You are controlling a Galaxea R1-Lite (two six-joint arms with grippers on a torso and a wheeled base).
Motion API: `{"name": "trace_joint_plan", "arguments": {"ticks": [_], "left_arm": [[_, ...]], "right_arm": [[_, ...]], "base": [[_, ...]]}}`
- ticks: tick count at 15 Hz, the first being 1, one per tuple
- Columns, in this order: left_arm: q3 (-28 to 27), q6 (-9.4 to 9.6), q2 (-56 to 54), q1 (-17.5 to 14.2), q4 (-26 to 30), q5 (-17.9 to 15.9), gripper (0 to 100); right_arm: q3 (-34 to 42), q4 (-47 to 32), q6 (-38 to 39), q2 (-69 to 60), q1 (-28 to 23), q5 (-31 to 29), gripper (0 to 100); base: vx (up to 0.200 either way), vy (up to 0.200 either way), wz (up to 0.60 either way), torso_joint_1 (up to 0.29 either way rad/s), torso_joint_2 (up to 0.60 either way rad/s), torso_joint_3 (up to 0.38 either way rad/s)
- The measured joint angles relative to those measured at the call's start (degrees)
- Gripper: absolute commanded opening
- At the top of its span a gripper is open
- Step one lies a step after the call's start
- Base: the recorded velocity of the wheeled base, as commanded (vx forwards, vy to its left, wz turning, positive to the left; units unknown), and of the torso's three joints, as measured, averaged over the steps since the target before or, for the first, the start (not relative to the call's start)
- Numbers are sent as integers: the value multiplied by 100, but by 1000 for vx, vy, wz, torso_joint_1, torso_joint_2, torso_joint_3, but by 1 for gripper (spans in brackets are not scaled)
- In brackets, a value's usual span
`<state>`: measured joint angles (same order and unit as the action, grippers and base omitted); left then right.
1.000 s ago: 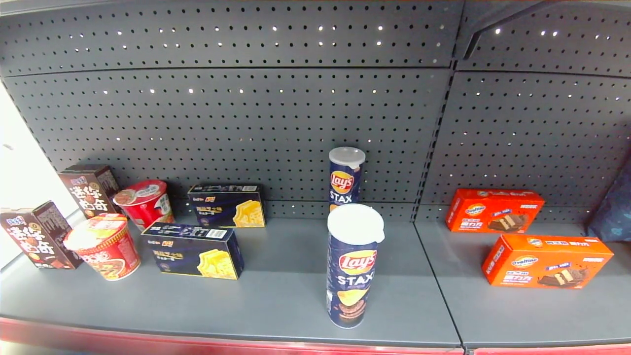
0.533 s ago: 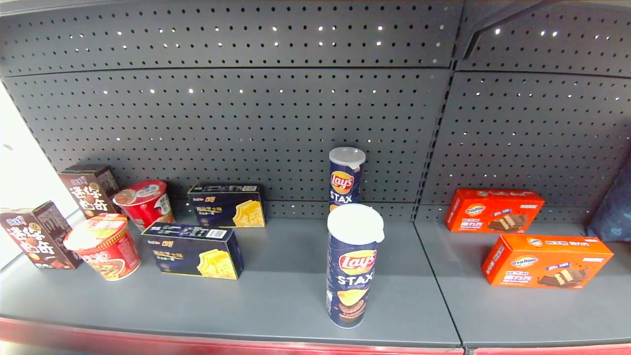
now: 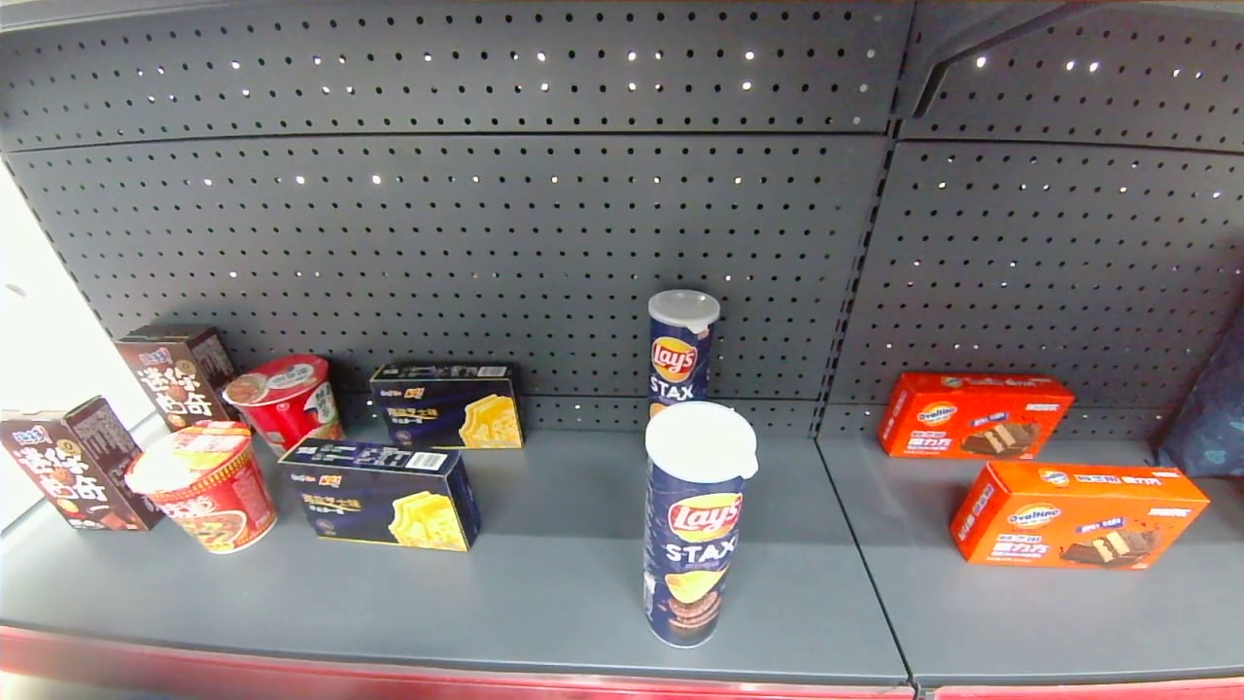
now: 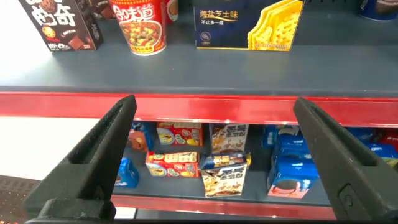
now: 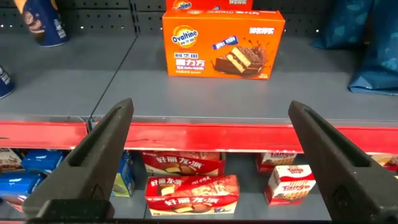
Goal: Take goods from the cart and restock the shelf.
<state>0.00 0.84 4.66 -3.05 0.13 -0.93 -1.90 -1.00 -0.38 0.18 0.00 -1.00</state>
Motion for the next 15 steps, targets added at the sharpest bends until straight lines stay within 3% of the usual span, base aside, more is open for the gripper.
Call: {"name": "trace_joint_plan", "arguments": {"ticks": [15], "left_arm": [[0, 79, 9, 7, 2, -183, 100]], "right_arm": [[-2, 11, -13, 2, 0, -1, 100]], "base": [[0, 0, 0, 0, 0, 0]]}}
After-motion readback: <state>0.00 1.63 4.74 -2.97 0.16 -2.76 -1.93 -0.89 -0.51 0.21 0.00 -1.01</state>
